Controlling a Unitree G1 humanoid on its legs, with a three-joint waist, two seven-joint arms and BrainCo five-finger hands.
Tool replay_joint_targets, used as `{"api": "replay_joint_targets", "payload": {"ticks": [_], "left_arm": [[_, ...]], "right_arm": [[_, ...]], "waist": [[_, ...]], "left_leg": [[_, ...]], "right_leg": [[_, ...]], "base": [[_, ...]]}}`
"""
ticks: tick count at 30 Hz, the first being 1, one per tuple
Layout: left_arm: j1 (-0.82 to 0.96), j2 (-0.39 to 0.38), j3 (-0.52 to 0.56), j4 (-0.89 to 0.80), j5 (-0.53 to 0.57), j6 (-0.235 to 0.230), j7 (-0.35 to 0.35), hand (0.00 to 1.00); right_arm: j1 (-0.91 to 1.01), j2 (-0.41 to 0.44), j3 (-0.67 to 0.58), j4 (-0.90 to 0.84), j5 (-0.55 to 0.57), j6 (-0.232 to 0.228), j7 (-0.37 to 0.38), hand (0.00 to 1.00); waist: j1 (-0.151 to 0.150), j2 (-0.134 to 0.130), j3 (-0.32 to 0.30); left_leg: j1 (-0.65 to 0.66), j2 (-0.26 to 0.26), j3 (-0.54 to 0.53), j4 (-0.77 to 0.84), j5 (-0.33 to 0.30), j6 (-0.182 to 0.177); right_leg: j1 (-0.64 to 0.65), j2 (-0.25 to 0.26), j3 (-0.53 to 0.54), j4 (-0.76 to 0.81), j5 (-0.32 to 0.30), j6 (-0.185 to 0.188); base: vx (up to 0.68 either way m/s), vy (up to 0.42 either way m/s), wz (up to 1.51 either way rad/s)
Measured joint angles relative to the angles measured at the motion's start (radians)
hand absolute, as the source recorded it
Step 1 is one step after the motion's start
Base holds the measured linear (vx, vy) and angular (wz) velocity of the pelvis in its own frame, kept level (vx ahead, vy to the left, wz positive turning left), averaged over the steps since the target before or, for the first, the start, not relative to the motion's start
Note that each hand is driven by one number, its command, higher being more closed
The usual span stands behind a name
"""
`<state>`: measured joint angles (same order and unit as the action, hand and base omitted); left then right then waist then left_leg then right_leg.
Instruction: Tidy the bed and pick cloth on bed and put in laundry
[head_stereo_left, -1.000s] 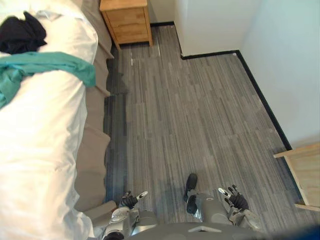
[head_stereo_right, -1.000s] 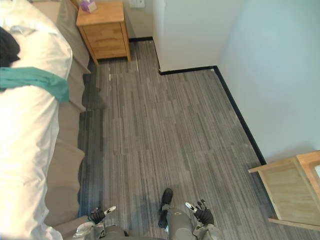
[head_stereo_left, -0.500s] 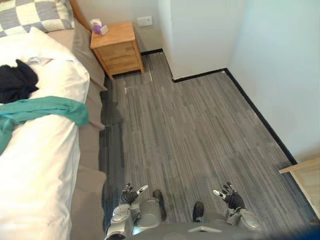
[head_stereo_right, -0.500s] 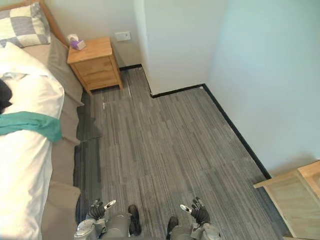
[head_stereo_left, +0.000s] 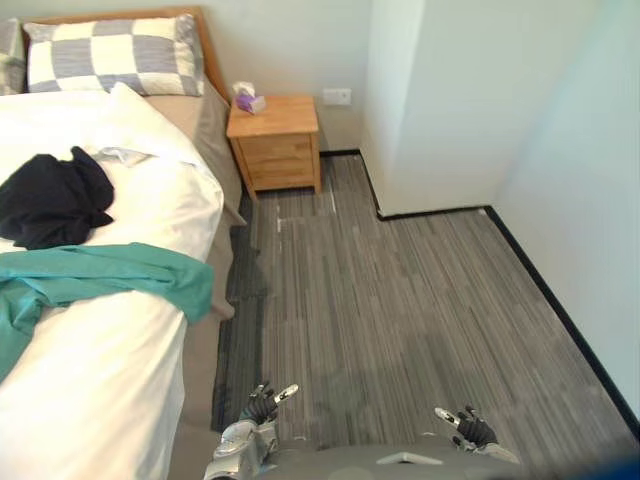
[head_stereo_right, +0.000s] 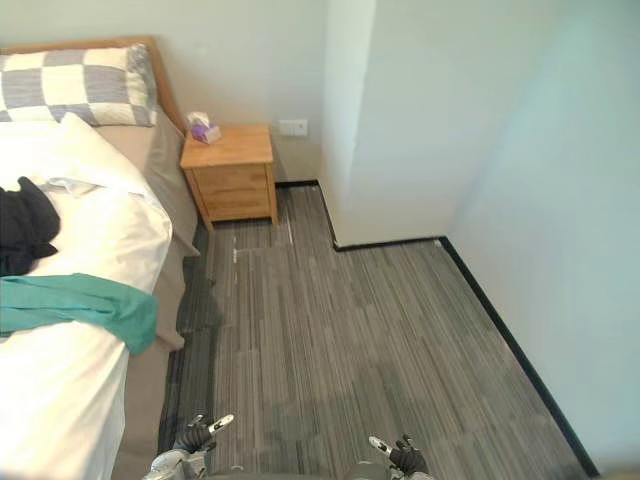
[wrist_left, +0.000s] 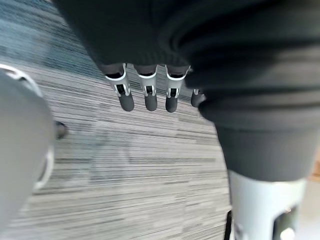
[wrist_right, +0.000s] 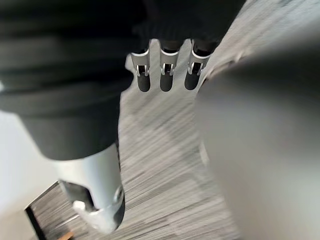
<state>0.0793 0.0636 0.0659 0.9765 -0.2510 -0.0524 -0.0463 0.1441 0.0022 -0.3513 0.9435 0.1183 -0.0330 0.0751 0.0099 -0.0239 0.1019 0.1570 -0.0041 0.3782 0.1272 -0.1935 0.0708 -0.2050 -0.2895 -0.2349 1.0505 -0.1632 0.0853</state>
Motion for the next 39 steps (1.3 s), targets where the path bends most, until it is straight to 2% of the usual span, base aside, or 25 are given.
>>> {"api": "replay_joint_targets", "payload": {"ticks": [2,4,5,7,8,9,12,15,17,18,19,20,21,23,26,27,28,29,30,31,33,35,36,38,39], "left_arm": [[-0.019,-0.03,-0.008,0.001,0.001,0.001,0.0,0.0],[-0.026,-0.043,-0.007,0.001,0.007,0.001,0.0,0.0],[-0.031,-0.052,-0.007,0.001,0.01,0.001,0.0,0.0],[-0.037,-0.064,-0.003,-0.001,0.042,-0.002,0.001,0.0],[-0.039,-0.067,0.003,0.003,0.052,-0.002,0.001,0.0],[-0.047,-0.084,0.018,0.027,0.075,-0.003,0.001,0.0],[-0.056,-0.106,0.013,0.029,0.125,-0.013,0.001,0.0],[-0.057,-0.121,0.018,0.026,0.126,-0.016,0.005,0.0],[-0.053,-0.128,0.045,0.016,0.122,-0.021,0.011,0.0],[-0.047,-0.131,0.075,-0.003,0.12,-0.027,0.011,0.0],[-0.036,-0.131,0.103,-0.028,0.119,-0.041,0.014,0.0],[-0.027,-0.13,0.116,-0.046,0.12,-0.047,0.018,0.0],[-0.015,-0.127,0.136,-0.07,0.118,-0.054,0.026,0.0],[-0.001,-0.12,0.139,-0.096,0.111,-0.069,0.031,0.0],[-0.011,-0.114,0.141,-0.112,0.096,-0.086,0.029,0.0],[-0.015,-0.114,0.14,-0.111,0.092,-0.089,0.029,0.0],[-0.014,-0.119,0.138,-0.108,0.082,-0.088,0.029,0.0],[-0.015,-0.127,0.136,-0.104,0.073,-0.083,0.027,0.0],[-0.03,-0.104,0.139,-0.103,0.064,-0.081,0.025,0.0],[-0.037,-0.099,0.138,-0.104,0.065,-0.075,0.022,0.0],[-0.048,-0.093,0.14,-0.107,0.065,-0.057,0.022,0.0],[-0.047,-0.093,0.14,-0.107,0.065,-0.037,0.024,0.0],[-0.044,-0.091,0.14,-0.106,0.064,-0.028,0.025,0.0],[-0.044,-0.08,0.133,-0.09,0.062,-0.012,0.031,0.0],[-0.042,-0.075,0.113,-0.078,0.046,0.004,0.032,0.0]], "right_arm": [[-0.008,0.001,-0.001,-0.016,0.046,-0.007,0.0,0.0],[-0.009,0.003,0.002,-0.019,0.071,-0.006,0.0,0.0],[-0.01,0.007,0.005,-0.021,0.086,-0.006,0.0,0.0],[-0.012,0.01,0.021,-0.021,0.105,-0.006,-0.001,0.0],[-0.013,0.014,0.024,-0.02,0.106,-0.006,-0.002,0.0],[-0.03,-0.008,0.025,-0.018,0.107,-0.011,-0.005,0.0],[-0.051,-0.018,0.05,-0.014,0.113,-0.018,-0.013,0.0],[-0.053,-0.018,0.063,-0.009,0.115,-0.015,-0.019,0.0],[-0.053,-0.019,0.068,-0.004,0.114,-0.005,-0.018,0.0],[-0.05,-0.021,0.07,-0.003,0.111,-0.002,-0.018,0.0],[-0.051,-0.023,0.072,-0.003,0.102,-0.004,-0.018,0.0],[-0.048,-0.023,0.074,-0.002,0.1,-0.004,-0.018,0.0],[-0.044,-0.022,0.084,0.0,0.095,-0.004,-0.018,0.0],[-0.046,-0.023,0.091,-0.002,0.093,-0.005,-0.015,0.0],[-0.058,-0.009,0.093,-0.002,0.089,-0.006,-0.006,0.0],[-0.059,-0.005,0.103,-0.006,0.072,-0.013,-0.001,0.0],[-0.051,-0.01,0.112,-0.013,0.061,-0.023,0.002,0.0],[-0.046,-0.012,0.117,-0.01,0.056,-0.033,0.001,0.0],[-0.046,0.009,0.136,-0.005,0.054,-0.04,0.002,0.0],[-0.047,0.031,0.145,-0.005,0.054,-0.057,0.0,0.0],[-0.052,0.062,0.15,-0.007,0.054,-0.073,-0.002,0.0],[-0.055,0.066,0.163,-0.009,0.054,-0.071,-0.01,0.0],[-0.057,0.066,0.165,-0.009,0.054,-0.071,-0.015,0.0],[-0.063,0.055,0.161,0.001,0.049,-0.06,-0.021,0.0],[-0.071,0.043,0.141,0.027,0.026,-0.053,-0.021,0.0]], "waist": [[-0.02,0.023,0.018],[-0.023,0.027,0.02],[-0.023,0.024,0.022],[-0.018,0.005,0.039],[-0.019,0.011,0.044],[-0.014,0.05,0.054],[-0.031,0.052,0.086],[-0.026,0.053,0.076],[-0.023,0.063,0.071],[-0.024,0.061,0.074],[-0.021,0.068,0.076],[-0.019,0.069,0.077],[-0.016,0.065,0.078],[0.001,0.064,0.079],[0.041,0.048,0.087],[0.039,0.045,0.087],[0.035,0.055,0.081],[0.04,0.054,0.081],[0.028,0.012,0.072],[0.02,-0.007,0.07],[0.029,-0.029,0.071],[0.042,-0.026,0.07],[0.05,-0.025,0.069],[0.061,-0.014,0.061],[0.052,-0.005,0.054]], "left_leg": [[0.069,0.048,-0.064,-0.04,-0.007,-0.034],[0.087,0.072,-0.087,-0.048,-0.017,-0.052],[0.105,0.083,-0.101,-0.059,-0.025,-0.065],[0.16,0.105,-0.126,-0.072,-0.069,-0.119],[0.179,0.117,-0.128,-0.074,-0.081,-0.13],[0.203,0.152,-0.109,-0.071,-0.077,-0.135],[0.249,0.171,-0.084,-0.064,0.012,-0.157],[0.235,0.216,-0.093,0.039,0.069,-0.162],[0.115,0.269,-0.168,0.304,0.116,-0.201],[-0.012,0.305,-0.233,0.547,0.193,-0.221],[-0.119,0.347,-0.25,0.763,0.18,-0.223],[-0.166,0.359,-0.248,0.841,0.161,-0.225],[-0.237,0.359,-0.241,0.911,0.12,-0.221],[-0.33,0.337,-0.202,0.881,0.061,-0.201],[-0.411,0.257,-0.072,0.605,-0.007,-0.165],[-0.421,0.21,0.003,0.428,0.033,-0.126],[-0.415,0.182,0.065,0.281,0.127,-0.08],[-0.417,0.175,0.084,0.251,0.197,0.047],[-0.409,0.135,0.132,0.241,0.184,0.046],[-0.409,0.121,0.178,0.221,0.17,0.065],[-0.407,0.118,0.27,0.224,0.167,0.068],[-0.365,0.118,0.332,0.22,0.139,0.109],[-0.335,0.113,0.354,0.216,0.115,0.11],[-0.29,0.089,0.351,0.171,0.07,0.083],[-0.272,0.064,0.324,0.133,0.047,0.067]], "right_leg": [[-0.058,0.06,-0.042,-0.221,-0.054,-0.011],[-0.07,0.086,-0.056,-0.379,-0.046,-0.016],[-0.075,0.097,-0.058,-0.5,-0.018,-0.019],[-0.068,0.109,-0.045,-0.773,0.142,-0.024],[-0.052,0.123,-0.047,-0.773,0.197,-0.047],[-0.038,0.165,-0.062,-0.742,0.148,-0.064],[-0.046,0.15,-0.076,-0.576,0.002,-0.109],[-0.003,0.179,-0.089,-0.564,-0.086,-0.111],[0.056,0.208,-0.1,-0.611,-0.107,-0.112],[0.117,0.23,-0.107,-0.67,-0.109,-0.115],[0.185,0.256,-0.105,-0.728,-0.103,-0.125],[0.223,0.263,-0.104,-0.755,-0.1,-0.134],[0.295,0.267,-0.101,-0.804,-0.102,-0.138],[0.37,0.266,-0.076,-0.878,-0.104,-0.141],[0.456,0.219,-0.033,-0.94,-0.092,-0.103],[0.48,0.192,-0.039,-0.941,-0.105,-0.076],[0.495,0.19,-0.046,-0.94,-0.121,-0.046],[0.503,0.188,-0.046,-0.936,-0.135,-0.021],[0.522,0.146,-0.074,-0.938,-0.125,-0.004],[0.519,0.142,-0.106,-0.943,-0.082,-0.001],[0.53,0.129,-0.117,-0.96,-0.015,0.008],[0.564,0.131,-0.108,-0.97,0.048,0.008],[0.582,0.129,-0.105,-0.971,0.075,-0.003],[0.568,0.114,-0.089,-0.903,0.085,-0.002],[0.528,0.093,-0.083,-0.787,0.076,0.011]], "base": [[0.42,-0.199,0.84],[0.28,-0.212,0.58],[0.36,-0.333,0.56],[0.45,-0.434,0.43],[0.45,-0.41,0.02],[0.41,-0.378,-0.01],[0.35,-0.356,0.06],[0.39,-0.4,0.05],[0.29,-0.273,0.1],[0.33,-0.218,0.07],[0.35,-0.2,-0.02],[0.38,-0.171,-0.13],[0.3,-0.109,-0.17],[0.36,-0.07,-0.47],[0.57,0.079,-0.66],[0.56,0.14,-0.35],[0.43,0.14,-0.18],[0.43,0.136,0.23],[0.63,0.198,0.58],[0.52,0.154,0.69],[0.46,0.195,0.52],[0.38,0.173,0.24],[0.27,0.102,-0.02],[0.22,0.084,-0.01],[0.16,0.08,0.32]]}}
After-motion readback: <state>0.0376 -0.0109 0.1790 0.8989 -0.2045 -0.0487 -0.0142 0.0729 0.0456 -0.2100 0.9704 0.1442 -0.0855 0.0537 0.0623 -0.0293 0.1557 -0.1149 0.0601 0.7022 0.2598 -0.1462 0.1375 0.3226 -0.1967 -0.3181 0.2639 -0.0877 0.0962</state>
